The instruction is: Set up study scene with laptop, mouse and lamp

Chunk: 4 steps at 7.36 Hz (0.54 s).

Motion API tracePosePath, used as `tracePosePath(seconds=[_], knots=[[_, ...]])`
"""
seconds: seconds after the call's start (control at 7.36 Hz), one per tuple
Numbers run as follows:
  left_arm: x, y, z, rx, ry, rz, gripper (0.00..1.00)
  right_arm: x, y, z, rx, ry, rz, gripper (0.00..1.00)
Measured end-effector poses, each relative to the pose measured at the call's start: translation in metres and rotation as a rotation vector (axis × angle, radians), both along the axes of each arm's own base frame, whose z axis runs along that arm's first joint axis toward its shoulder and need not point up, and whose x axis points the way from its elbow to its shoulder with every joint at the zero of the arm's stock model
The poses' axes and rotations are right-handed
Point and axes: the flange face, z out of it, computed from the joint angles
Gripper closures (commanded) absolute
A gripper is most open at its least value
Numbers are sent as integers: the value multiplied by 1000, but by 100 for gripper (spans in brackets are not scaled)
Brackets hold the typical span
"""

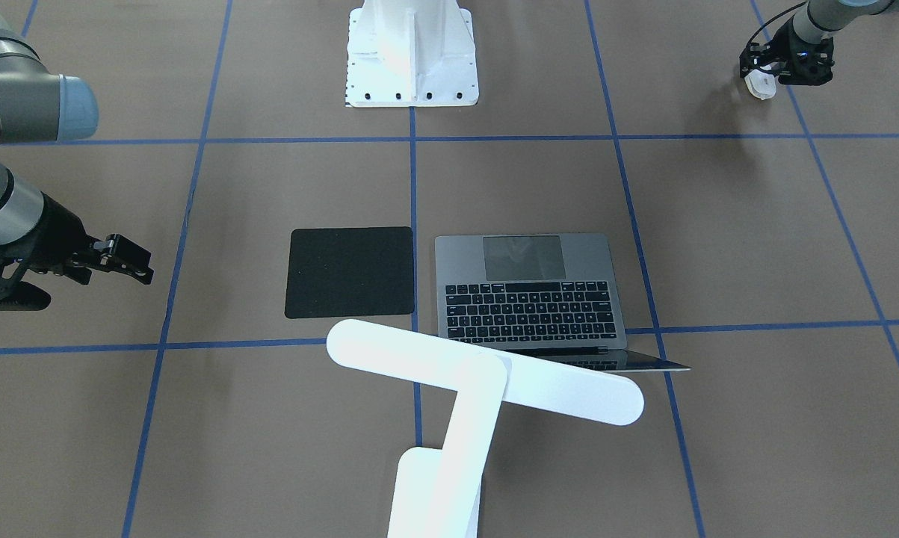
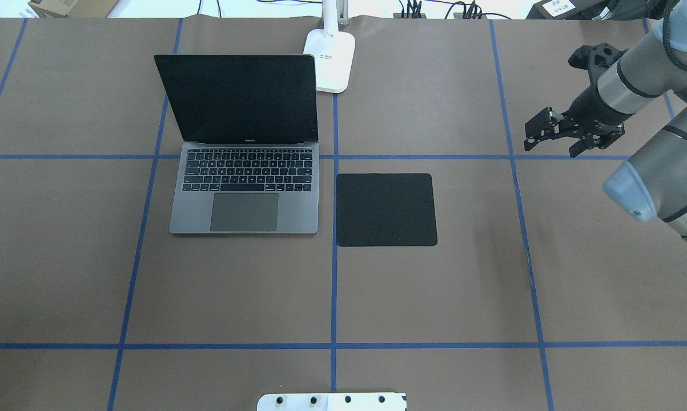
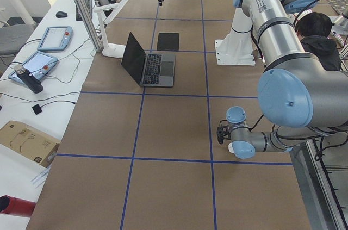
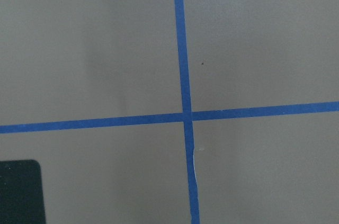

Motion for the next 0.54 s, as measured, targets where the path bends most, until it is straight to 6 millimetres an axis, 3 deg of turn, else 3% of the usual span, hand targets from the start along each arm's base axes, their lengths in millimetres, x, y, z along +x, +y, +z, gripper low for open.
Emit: tracePosePath(seconds=[0.27,0.54], knots=[[-3,-1,-6,1,11,-7,76,0,0,-2,3,-3,-1,0],[-5,-3,-39,-18,59,-28,76,0,0,-3,3,-4,-2,0]])
